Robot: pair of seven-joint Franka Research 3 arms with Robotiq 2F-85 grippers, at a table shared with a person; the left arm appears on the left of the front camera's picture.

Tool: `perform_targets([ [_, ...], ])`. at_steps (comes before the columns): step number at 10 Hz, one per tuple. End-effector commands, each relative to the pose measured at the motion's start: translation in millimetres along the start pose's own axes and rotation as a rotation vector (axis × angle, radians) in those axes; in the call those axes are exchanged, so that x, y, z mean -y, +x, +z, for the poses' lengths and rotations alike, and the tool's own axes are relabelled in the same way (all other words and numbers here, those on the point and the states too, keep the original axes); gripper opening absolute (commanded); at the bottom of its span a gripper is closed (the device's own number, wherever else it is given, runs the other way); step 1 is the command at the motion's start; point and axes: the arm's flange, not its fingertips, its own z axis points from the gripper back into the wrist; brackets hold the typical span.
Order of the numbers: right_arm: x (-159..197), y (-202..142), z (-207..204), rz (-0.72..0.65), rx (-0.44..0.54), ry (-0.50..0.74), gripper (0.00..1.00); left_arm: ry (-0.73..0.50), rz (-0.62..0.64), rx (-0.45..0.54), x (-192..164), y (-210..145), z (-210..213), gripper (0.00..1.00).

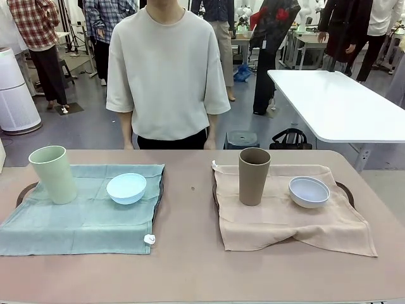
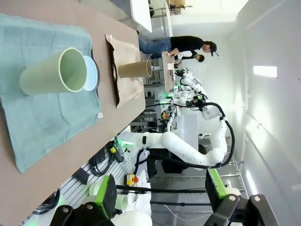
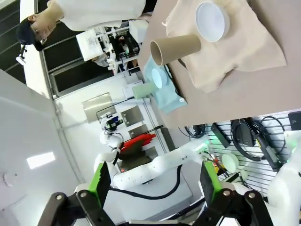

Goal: Set up a tray with a mat and arrange the tableware.
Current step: Place the Picnic Bowl and Reusable plastic cup back onto the Handle tray in front of the human's position.

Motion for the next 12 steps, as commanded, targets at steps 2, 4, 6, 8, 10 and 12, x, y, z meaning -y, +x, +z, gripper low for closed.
perform_targets([
  [2, 0.0, 0.0, 0.0, 0.000, 0.000, 0.000, 1.00, 0.000, 0.000, 0.000, 0.0, 0.0, 0.0, 1.00],
  [4, 0.0, 0.0, 0.0, 0.000, 0.000, 0.000, 1.00, 0.000, 0.000, 0.000, 0.0, 0.0, 0.0, 1.00],
  [6, 0.0, 0.0, 0.0, 0.000, 0.000, 0.000, 1.00, 0.000, 0.000, 0.000, 0.0, 0.0, 0.0, 1.00],
  [8, 0.0, 0.0, 0.0, 0.000, 0.000, 0.000, 1.00, 0.000, 0.000, 0.000, 0.0, 0.0, 0.0, 1.00],
  [10, 0.0, 0.0, 0.0, 0.000, 0.000, 0.000, 1.00, 0.000, 0.000, 0.000, 0.0, 0.0, 0.0, 1.00],
  [12, 0.0, 0.0, 0.0, 0.000, 0.000, 0.000, 1.00, 0.000, 0.000, 0.000, 0.0, 0.0, 0.0, 1.00],
])
